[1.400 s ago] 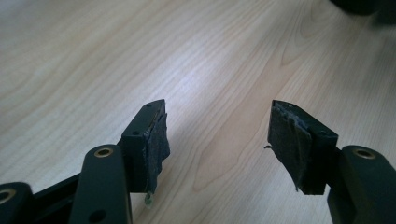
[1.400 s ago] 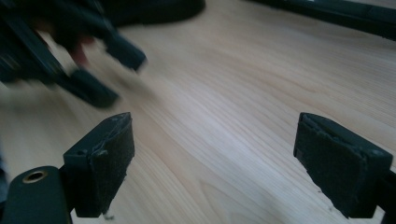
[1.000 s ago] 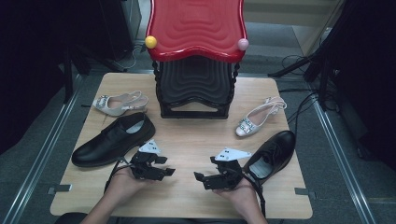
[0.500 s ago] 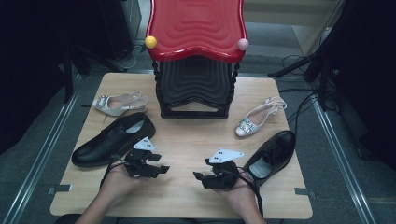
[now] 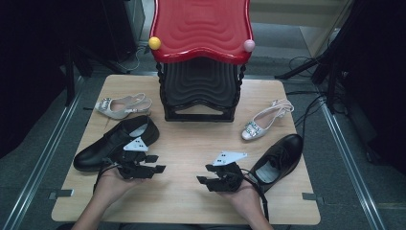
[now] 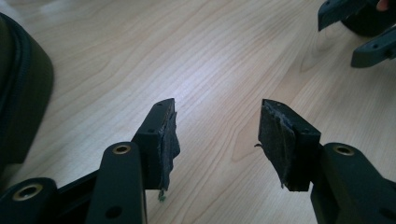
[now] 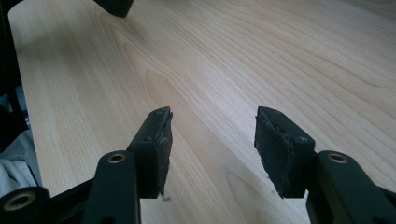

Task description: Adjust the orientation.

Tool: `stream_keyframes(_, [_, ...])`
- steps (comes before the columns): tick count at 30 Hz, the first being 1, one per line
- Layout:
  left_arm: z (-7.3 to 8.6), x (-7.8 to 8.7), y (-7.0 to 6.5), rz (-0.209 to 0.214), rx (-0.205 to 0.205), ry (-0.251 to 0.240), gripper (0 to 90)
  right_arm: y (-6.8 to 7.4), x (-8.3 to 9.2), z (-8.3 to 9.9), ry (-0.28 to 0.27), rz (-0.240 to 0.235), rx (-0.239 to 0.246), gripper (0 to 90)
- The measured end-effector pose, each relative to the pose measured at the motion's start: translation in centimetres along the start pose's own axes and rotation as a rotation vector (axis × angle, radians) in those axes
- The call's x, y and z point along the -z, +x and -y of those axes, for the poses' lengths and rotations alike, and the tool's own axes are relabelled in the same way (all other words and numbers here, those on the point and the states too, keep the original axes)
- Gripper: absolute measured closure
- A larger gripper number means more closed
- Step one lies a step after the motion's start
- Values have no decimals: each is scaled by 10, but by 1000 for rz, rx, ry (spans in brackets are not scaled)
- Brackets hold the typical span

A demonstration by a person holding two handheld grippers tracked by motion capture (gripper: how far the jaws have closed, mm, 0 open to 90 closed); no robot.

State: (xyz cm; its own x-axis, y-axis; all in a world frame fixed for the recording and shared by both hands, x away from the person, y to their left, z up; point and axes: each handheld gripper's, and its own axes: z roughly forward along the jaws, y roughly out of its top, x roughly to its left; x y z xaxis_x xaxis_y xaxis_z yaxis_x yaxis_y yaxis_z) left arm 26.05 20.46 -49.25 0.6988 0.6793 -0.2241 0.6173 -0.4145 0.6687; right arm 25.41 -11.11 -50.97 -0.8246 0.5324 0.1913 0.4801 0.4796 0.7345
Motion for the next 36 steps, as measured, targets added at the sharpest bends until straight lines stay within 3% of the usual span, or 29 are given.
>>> stream_keyframes(5, [-4, 5, 4, 0, 20, 27, 423, 1, -2, -1, 10, 8, 23, 457])
stream_keyframes(7, [-9, 11, 6, 15, 24, 39, 479, 1, -2, -1, 13, 11, 31, 456])
stream_keyframes(13, [-24, 28, 14, -29, 25, 6, 457, -1, -1, -1, 16, 12, 22, 449])
stream_keyframes(21, [-39, 39, 31, -79, 33, 16, 458, -2, -1, -1, 19, 18, 15, 446])
stream_keyframes(28, [-56, 35, 49, -120, 52, 24, 457, -2, -3, 0, 31, 18, 15, 441])
stream_keyframes(36, [-70, 21, 71, -131, 98, 54, 483, -2, -5, 1, 47, 17, 4, 441])
